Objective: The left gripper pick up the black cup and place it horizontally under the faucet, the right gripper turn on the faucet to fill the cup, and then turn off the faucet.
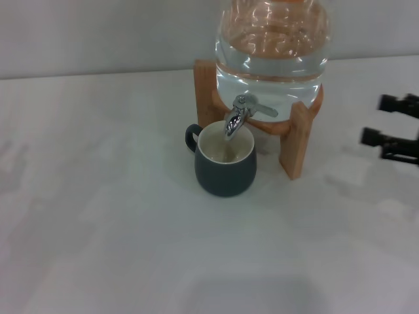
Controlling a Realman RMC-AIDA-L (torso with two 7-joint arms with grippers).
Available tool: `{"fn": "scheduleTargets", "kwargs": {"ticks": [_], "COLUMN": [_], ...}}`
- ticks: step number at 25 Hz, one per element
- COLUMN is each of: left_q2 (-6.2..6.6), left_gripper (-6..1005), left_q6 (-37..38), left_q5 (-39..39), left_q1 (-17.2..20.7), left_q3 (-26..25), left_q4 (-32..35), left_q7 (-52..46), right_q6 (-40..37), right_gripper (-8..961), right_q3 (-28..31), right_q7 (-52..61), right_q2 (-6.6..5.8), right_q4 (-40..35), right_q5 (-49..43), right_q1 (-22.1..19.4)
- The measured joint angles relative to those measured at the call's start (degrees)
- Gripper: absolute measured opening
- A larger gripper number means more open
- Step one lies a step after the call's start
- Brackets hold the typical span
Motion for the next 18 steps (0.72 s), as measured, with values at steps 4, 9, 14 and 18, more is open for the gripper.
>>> {"fn": "scheduleTargets", "kwargs": {"ticks": [4,9,14,18], "left_q2": [0.00,-0.01,-0.08,-0.09], "left_gripper": [335,335,335,335], "left_q6": [0.1,0.1,0.1,0.3], "left_q5": [0.0,0.0,0.0,0.0], "left_q1": [0.3,0.4,0.6,0.7], "left_q3": [0.0,0.0,0.0,0.0], "left_q4": [0.0,0.0,-0.2,-0.4], "left_q7": [0.0,0.0,0.3,0.4], "right_q6": [-5.9,-14.4,-22.0,-26.2], "right_gripper": [838,838,839,839], "right_q3": [-13.1,-23.1,-30.5,-34.0], "right_q7": [0.8,2.4,4.9,6.1], "right_q2": [0.02,0.03,0.01,-0.04], "right_q4": [-5.5,-11.5,-17.1,-20.7], "right_q5": [4.6,5.8,5.6,5.3], "right_q1": [-1.1,-2.1,-3.3,-4.7]}}
